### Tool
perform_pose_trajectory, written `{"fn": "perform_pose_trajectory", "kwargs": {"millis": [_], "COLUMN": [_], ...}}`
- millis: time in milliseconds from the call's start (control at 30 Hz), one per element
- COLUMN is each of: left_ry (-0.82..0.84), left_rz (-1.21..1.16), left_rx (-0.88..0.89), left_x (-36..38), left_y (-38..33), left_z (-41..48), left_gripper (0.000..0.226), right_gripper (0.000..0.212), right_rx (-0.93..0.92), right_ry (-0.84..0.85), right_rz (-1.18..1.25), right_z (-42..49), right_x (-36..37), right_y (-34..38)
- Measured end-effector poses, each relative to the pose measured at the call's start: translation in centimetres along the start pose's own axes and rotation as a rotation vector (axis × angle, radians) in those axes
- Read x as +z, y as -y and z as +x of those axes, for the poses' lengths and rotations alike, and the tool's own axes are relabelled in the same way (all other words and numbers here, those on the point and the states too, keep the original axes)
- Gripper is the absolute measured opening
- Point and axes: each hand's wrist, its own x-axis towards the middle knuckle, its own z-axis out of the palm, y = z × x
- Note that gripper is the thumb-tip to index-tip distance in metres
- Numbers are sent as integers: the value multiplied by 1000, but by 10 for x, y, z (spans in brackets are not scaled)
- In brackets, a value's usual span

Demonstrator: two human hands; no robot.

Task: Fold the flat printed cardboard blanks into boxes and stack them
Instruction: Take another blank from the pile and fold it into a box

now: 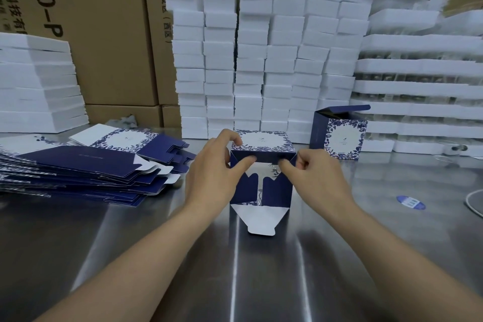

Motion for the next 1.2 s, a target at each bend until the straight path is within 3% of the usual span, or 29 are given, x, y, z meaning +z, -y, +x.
{"fn": "perform_pose_trajectory", "kwargs": {"millis": [300, 467, 600, 700, 767, 867, 967, 1033, 1200], "left_ry": [31, 78, 187, 329, 364, 238, 92, 49, 82], "left_rz": [-57, -146, -45, 43, 35, -13, -72, -75, -171], "left_rx": [-72, -122, -52, -62, -99, -62, 13, 47, 82], "left_x": [4, 5, 1, -2, -3, -4, -8, -13, -23], "left_y": [-1, 1, 12, 16, 16, 13, 7, 3, -4], "left_z": [2, 4, 5, 4, 2, 1, 5, 8, 9], "left_gripper": [36, 43, 71, 104, 113, 101, 62, 48, 53], "right_gripper": [51, 33, 19, 14, 15, 51, 75, 76, 49], "right_rx": [-7, -76, -52, -115, -162, -196, -250, -284, -277], "right_ry": [20, 108, 240, 367, 476, 523, 447, 358, 136], "right_rz": [-13, -7, -28, -190, -293, -319, -227, -132, 152], "right_z": [-5, -5, -2, 0, -1, 0, 4, 7, 5], "right_x": [0, 4, 4, 2, 2, 3, 1, -1, -6], "right_y": [4, 1, -7, -14, -19, -23, -24, -22, -8]}}
